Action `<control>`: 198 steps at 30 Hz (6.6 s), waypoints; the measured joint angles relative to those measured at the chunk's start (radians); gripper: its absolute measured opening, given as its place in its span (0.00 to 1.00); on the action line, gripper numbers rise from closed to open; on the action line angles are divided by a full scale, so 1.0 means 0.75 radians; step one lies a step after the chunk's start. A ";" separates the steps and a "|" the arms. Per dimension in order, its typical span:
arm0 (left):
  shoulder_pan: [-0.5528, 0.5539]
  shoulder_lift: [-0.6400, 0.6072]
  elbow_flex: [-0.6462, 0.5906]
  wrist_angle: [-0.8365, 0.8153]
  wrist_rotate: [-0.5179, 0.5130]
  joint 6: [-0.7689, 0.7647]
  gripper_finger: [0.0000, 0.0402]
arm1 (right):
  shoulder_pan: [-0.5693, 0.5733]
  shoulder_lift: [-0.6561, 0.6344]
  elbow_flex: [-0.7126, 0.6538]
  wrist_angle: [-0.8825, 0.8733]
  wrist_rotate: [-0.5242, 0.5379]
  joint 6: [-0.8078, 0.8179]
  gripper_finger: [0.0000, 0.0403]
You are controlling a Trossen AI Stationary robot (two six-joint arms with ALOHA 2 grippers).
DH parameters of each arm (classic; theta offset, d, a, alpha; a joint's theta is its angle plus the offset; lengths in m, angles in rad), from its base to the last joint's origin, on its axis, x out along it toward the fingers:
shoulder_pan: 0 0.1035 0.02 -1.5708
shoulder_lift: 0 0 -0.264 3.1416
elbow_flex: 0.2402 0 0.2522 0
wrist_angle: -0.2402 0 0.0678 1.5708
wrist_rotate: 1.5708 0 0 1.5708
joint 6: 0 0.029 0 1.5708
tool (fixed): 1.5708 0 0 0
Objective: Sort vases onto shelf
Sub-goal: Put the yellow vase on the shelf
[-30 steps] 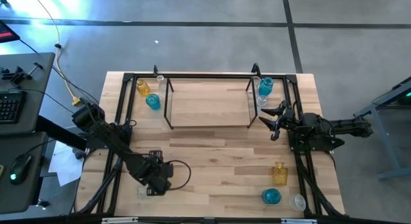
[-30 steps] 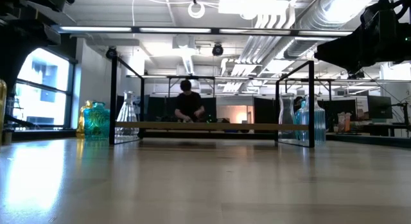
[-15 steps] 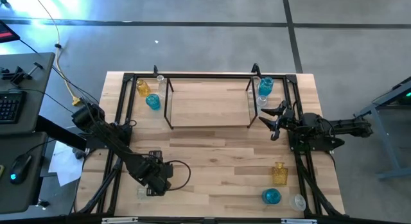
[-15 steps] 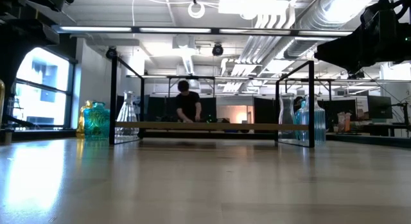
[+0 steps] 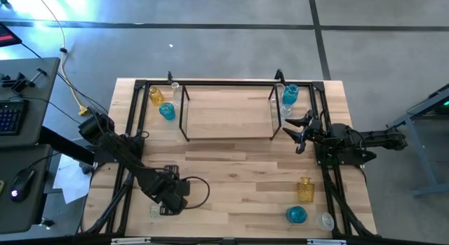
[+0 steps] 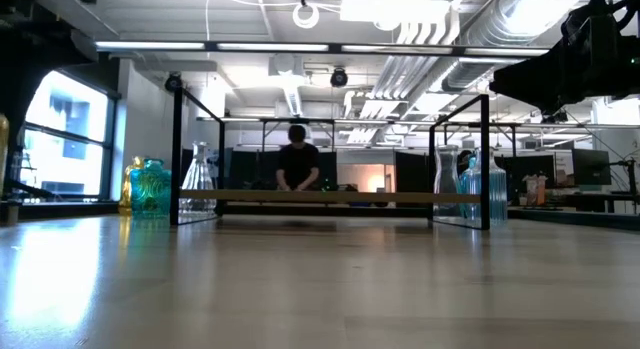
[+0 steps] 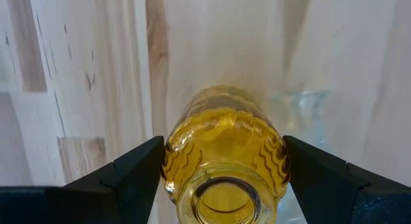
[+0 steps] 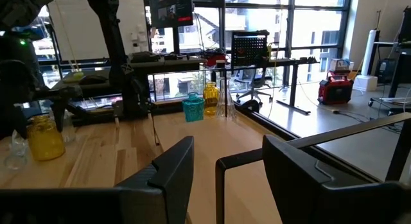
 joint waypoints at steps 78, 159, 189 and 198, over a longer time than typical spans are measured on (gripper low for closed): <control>1.122 0.754 1.452 -0.053 -0.060 1.598 0.71 | 0.000 0.008 0.000 -0.001 -0.004 -0.005 0.42; 1.181 0.838 1.446 -0.231 0.055 1.452 0.78 | 0.000 0.009 0.000 -0.005 -0.066 0.011 0.42; 1.099 0.623 1.582 -0.429 -0.030 1.447 0.48 | 0.000 0.019 0.000 -0.006 -0.066 0.020 0.42; 1.097 0.606 1.525 -0.547 -0.032 1.334 0.04 | 0.000 0.019 0.000 -0.006 -0.067 0.024 0.42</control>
